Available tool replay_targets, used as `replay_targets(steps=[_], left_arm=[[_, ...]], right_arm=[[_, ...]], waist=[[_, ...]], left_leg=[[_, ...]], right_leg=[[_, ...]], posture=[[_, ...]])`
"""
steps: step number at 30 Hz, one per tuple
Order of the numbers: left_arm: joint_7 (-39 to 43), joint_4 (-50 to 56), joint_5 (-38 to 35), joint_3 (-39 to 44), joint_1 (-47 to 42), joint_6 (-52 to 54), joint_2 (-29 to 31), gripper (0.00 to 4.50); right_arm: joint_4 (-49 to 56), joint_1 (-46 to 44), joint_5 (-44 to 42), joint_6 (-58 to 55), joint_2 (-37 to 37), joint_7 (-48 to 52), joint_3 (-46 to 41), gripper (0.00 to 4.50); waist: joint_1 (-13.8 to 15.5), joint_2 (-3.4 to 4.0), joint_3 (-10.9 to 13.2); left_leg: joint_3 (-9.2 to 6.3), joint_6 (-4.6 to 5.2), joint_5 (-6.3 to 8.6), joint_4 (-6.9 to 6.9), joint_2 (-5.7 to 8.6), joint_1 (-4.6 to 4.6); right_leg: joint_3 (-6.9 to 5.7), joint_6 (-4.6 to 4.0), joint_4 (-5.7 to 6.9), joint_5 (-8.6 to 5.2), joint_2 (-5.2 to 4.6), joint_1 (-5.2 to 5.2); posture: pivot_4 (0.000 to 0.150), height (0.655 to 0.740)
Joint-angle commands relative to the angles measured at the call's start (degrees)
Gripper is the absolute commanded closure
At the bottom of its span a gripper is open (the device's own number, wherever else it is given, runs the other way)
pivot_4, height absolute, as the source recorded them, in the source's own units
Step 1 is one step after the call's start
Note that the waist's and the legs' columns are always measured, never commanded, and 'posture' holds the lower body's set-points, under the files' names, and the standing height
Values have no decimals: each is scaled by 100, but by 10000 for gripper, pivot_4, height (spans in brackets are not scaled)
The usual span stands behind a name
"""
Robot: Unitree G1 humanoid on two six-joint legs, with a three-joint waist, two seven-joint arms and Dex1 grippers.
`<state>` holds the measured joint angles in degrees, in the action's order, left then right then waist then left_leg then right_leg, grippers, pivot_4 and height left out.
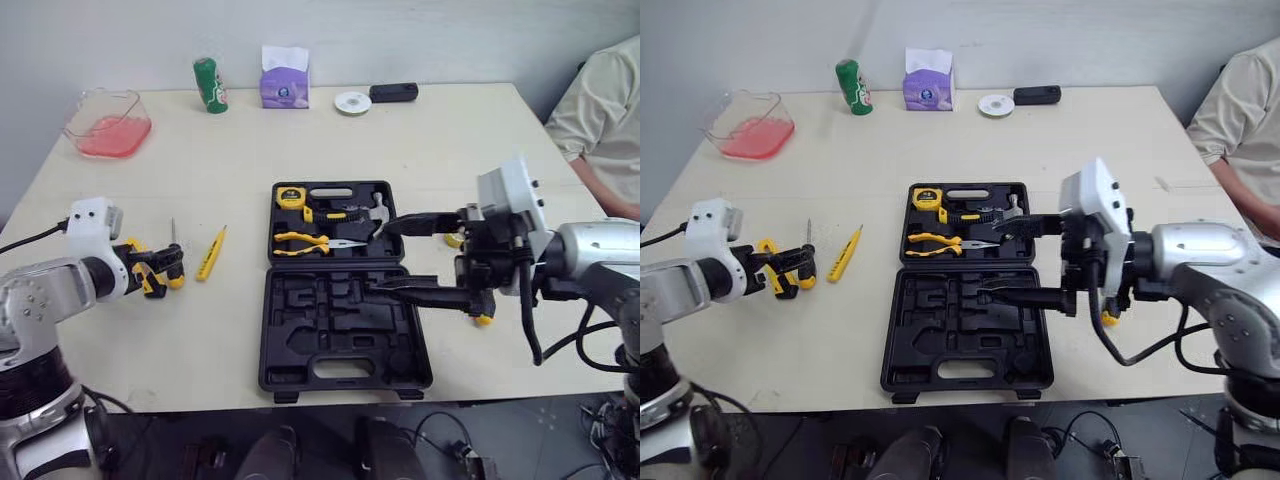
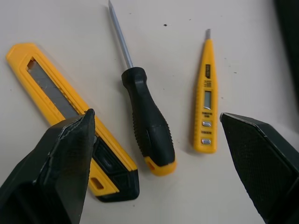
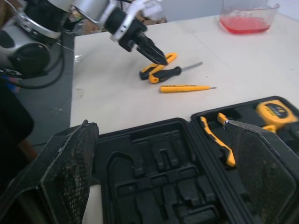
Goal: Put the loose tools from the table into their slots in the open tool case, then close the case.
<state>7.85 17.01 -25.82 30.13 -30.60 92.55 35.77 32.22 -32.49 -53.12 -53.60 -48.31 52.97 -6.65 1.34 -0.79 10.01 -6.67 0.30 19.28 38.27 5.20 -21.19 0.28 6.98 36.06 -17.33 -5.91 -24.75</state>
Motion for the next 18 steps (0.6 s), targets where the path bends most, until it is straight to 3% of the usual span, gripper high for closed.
replay_targets(steps=[1,5,16,18], left_arm=[[-455,109,349,-51,-213,-5,-235,0],[-670,-63,487,-70,-418,-5,-663,0],[-676,-638,929,-294,-643,-136,-899,0],[-645,-801,968,-371,-652,-230,-922,5554]], right_arm=[[173,-146,6,230,106,7,130,369],[187,-295,61,326,268,-75,349,369],[66,-593,168,475,583,-145,737,369],[40,-604,198,508,614,-138,752,0]], waist=[[-3,-1,1],[5,-1,1],[3,-1,0],[1,-1,0]], left_leg=[[1,1,0,2,1,-1],[3,0,0,14,0,1],[3,-1,1,17,0,0],[3,-1,1,17,0,0]], right_leg=[[-5,2,-3,1,0,0],[-14,5,-3,4,2,-2],[-13,5,1,4,5,-4],[-13,5,1,4,5,-4]], posture=[[1500,7400],[1500,7400],[1500,7400],[1500,7400]])
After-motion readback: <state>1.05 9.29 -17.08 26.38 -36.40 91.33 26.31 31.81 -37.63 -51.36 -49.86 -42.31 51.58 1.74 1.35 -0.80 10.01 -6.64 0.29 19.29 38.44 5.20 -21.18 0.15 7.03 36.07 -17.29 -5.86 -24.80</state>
